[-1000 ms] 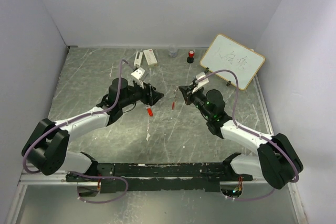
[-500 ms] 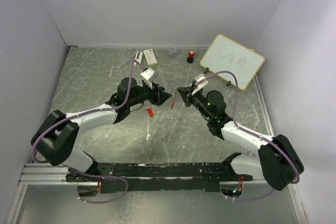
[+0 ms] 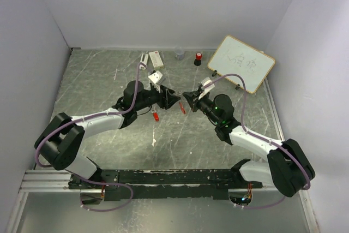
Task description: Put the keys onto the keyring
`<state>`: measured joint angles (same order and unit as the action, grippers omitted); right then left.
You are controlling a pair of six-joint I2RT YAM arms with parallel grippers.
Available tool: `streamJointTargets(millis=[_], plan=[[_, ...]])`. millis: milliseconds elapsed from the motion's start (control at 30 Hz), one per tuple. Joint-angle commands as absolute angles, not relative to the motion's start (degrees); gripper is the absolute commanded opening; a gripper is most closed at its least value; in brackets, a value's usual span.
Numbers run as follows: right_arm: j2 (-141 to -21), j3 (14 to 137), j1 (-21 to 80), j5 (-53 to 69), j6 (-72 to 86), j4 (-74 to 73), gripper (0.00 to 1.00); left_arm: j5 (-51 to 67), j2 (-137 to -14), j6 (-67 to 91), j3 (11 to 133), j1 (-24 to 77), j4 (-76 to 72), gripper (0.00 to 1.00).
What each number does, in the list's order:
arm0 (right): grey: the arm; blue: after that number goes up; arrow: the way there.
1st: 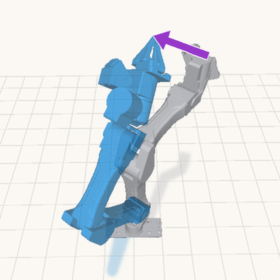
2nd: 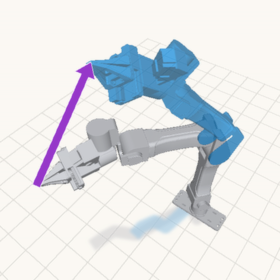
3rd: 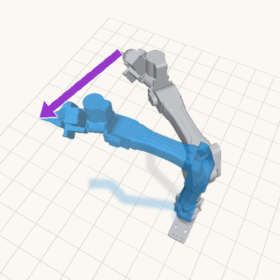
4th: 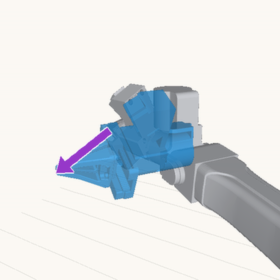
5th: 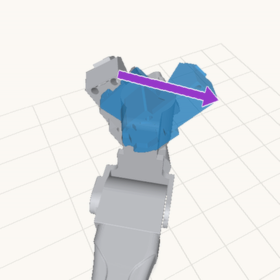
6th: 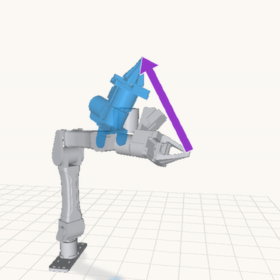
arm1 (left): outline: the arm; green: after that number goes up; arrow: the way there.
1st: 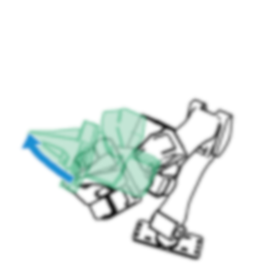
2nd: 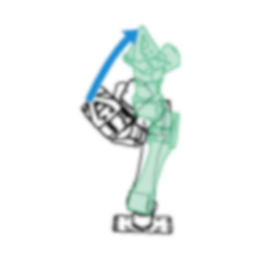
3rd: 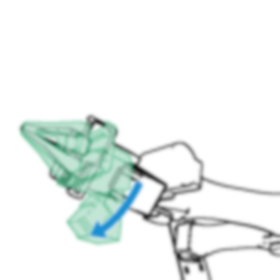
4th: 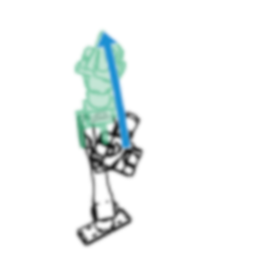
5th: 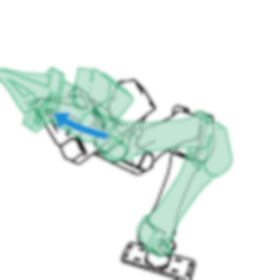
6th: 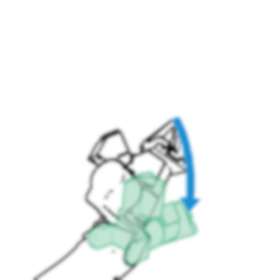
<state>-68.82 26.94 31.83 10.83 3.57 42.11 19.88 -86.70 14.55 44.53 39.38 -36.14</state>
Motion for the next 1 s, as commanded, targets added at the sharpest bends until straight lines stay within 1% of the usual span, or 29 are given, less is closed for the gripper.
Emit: streamJointTargets(millis=[0, 33, 100, 167, 267, 300, 333, 533, 667, 767, 833, 967], plan=[[-69.4, 27.9, 31.7, 10.5, 3.0, 43.9, 0.0, 23.3, -87.2, 14.2, 45.1, 40.3, -42.6, 0.6], [-69.5, 28.0, 31.7, 10.2, 3.1, 43.7, 0.0, 24.0, -87.4, 14.3, 44.9, 40.5, -43.0, 0.58], [-69.7, 28.3, 31.7, 9.2, 3.3, 43.3, 0.0, 25.1, -87.7, 14.3, 44.8, 40.8, -43.9, 0.53], [-70.1, 28.9, 31.7, 7.8, 3.4, 42.0, 0.0, 26.0, -87.8, 14.4, 44.6, 41.0, -44.5, 0.44], [-70.4, 29.1, 31.7, 7.0, 3.4, 41.5, 0.0, 25.4, -87.7, 14.5, 44.6, 41.3, -44.0, 0.28], [-70.5, 29.1, 31.8, 6.7, 3.4, 41.6, 0.0, 24.7, -87.5, 14.4, 44.5, 41.2, -43.6, 0.25], [-70.6, 29.1, 31.7, 6.4, 3.4, 41.3, 0.0, 23.7, -87.1, 14.3, 44.3, 41.2, -43.2, 0.25], [-70.9, 29.1, 31.7, 6.1, 3.1, 40.8, 0.0, 17.6, -84.8, 14.0, 43.3, 41.2, -40.9, 0.28], [-71.3, 29.4, 31.7, 6.0, 3.0, 40.5, 0.0, 16.5, -84.7, 13.7, 43.4, 41.3, -39.6, 0.37], [-71.6, 29.7, 31.7, 4.4, 3.2, 39.9, 0.0, 14.8, -84.6, 13.7, 43.6, 41.3, -38.1, 0.48], [-71.9, 30.4, 31.8, 3.0, 3.3, 38.4, 0.0, 13.3, -84.2, 13.5, 43.6, 41.3, -36.9, 0.54], [-72.7, 31.0, 31.8, 2.4, 4.0, 36.1, 0.0, 9.2, -82.3, 13.3, 42.7, 41.3, -35.1, 0.57]])
